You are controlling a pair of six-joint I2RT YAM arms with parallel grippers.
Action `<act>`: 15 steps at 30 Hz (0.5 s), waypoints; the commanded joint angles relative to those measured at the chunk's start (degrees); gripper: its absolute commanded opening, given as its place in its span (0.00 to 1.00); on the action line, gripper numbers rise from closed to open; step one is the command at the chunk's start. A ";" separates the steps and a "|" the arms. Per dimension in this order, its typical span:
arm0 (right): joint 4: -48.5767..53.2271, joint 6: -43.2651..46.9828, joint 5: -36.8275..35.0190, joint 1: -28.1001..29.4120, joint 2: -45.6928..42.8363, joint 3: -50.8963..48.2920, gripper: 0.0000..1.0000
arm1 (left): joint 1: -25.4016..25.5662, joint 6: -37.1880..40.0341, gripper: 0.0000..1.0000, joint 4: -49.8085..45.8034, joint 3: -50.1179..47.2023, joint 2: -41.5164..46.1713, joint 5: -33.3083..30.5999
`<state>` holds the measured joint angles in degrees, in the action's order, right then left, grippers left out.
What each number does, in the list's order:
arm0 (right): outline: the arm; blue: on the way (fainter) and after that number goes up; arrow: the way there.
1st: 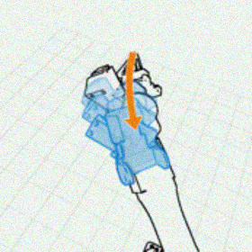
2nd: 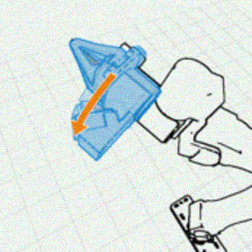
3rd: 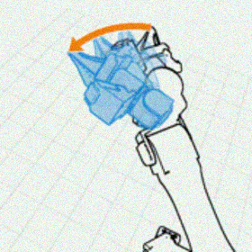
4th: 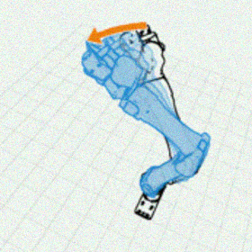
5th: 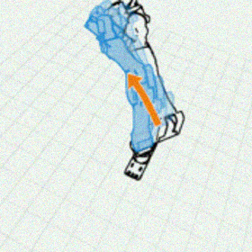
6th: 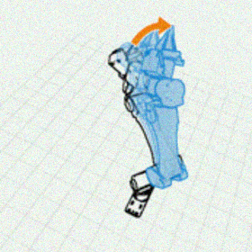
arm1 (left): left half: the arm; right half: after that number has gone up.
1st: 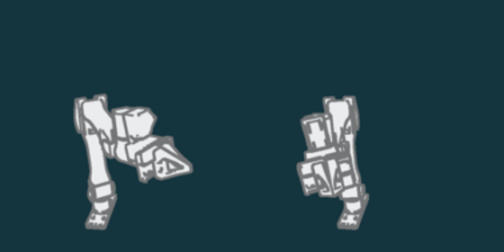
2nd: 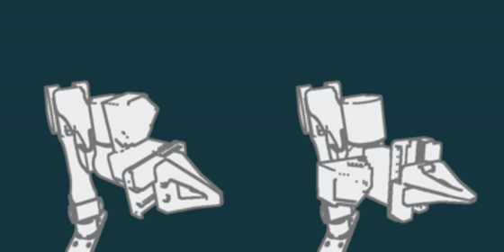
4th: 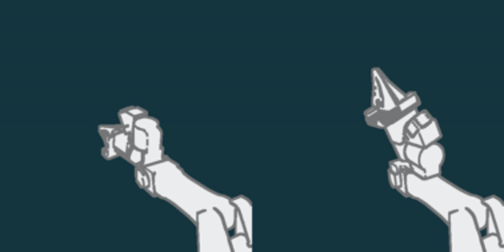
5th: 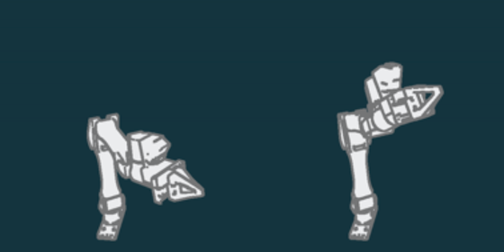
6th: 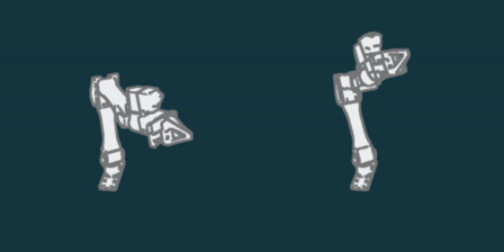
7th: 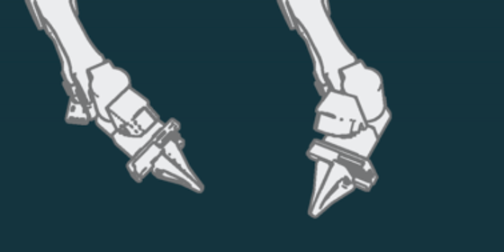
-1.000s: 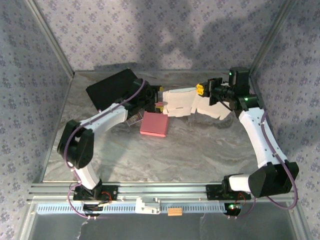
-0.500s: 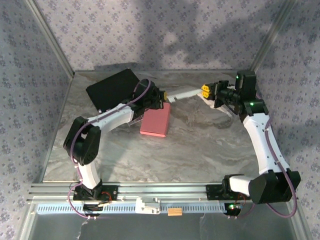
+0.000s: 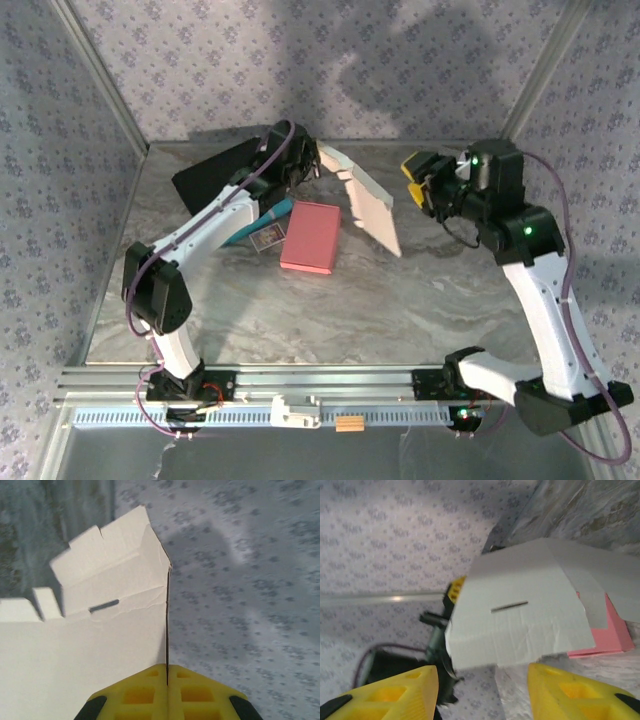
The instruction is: Fold the paper box
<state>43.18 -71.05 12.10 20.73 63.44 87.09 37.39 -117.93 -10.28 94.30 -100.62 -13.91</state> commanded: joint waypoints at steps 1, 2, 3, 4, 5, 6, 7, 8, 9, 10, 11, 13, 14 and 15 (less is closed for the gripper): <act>-6.14 15.68 -16.37 10.65 0.98 0.66 0.48 | 0.74 -9.90 0.00 -10.60 3.32 0.89 -7.69; -6.27 26.50 -19.12 14.12 2.34 2.68 0.48 | 0.82 -8.38 0.00 -10.84 4.27 0.68 -8.19; -4.85 39.12 -22.23 16.84 3.62 4.21 0.48 | 0.93 -7.27 0.00 -12.00 5.44 0.45 -8.37; -3.61 46.29 -24.02 18.12 4.32 4.90 0.49 | 0.93 -5.75 0.00 -13.01 6.63 0.28 -8.51; -3.68 54.17 -24.54 18.29 4.66 4.98 0.50 | 0.93 -3.82 0.00 -14.83 8.35 0.10 -8.70; -5.40 61.53 -23.95 18.38 4.45 4.22 0.50 | 1.02 -1.88 0.00 -16.71 10.01 -0.14 -9.09; -7.41 68.14 -23.40 18.82 3.97 2.98 0.51 | 1.17 -0.13 0.00 -17.94 11.20 -0.27 -9.57; -9.56 74.28 -23.37 19.61 3.43 1.59 0.52 | 1.43 1.75 0.00 -18.57 12.37 -0.44 -10.31; -12.30 83.12 -24.49 21.23 2.72 -0.43 0.53 | 1.91 2.99 0.00 -19.28 13.10 -0.58 -10.99; -13.19 88.38 -26.49 22.68 2.38 -1.39 0.55 | 2.22 3.84 0.00 -19.78 13.70 -0.71 -11.50; -14.34 94.92 -29.34 24.64 2.05 -2.51 0.57 | 2.75 4.83 0.00 -19.89 14.21 -1.01 -11.81; -17.27 105.11 -34.99 27.62 1.56 -4.64 0.59 | 3.48 5.96 0.00 -19.92 14.63 -1.40 -11.83; -19.81 109.32 -38.78 28.76 1.42 -5.82 0.60 | 3.85 6.21 0.00 -19.79 14.45 -1.50 -12.02; -21.76 112.97 -41.15 29.54 1.42 -6.57 0.61 | 4.24 6.95 0.00 -19.54 14.33 -1.63 -12.35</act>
<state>29.12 17.69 -17.82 48.23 66.06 82.41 40.32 -113.86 -26.81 107.28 -100.73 -24.05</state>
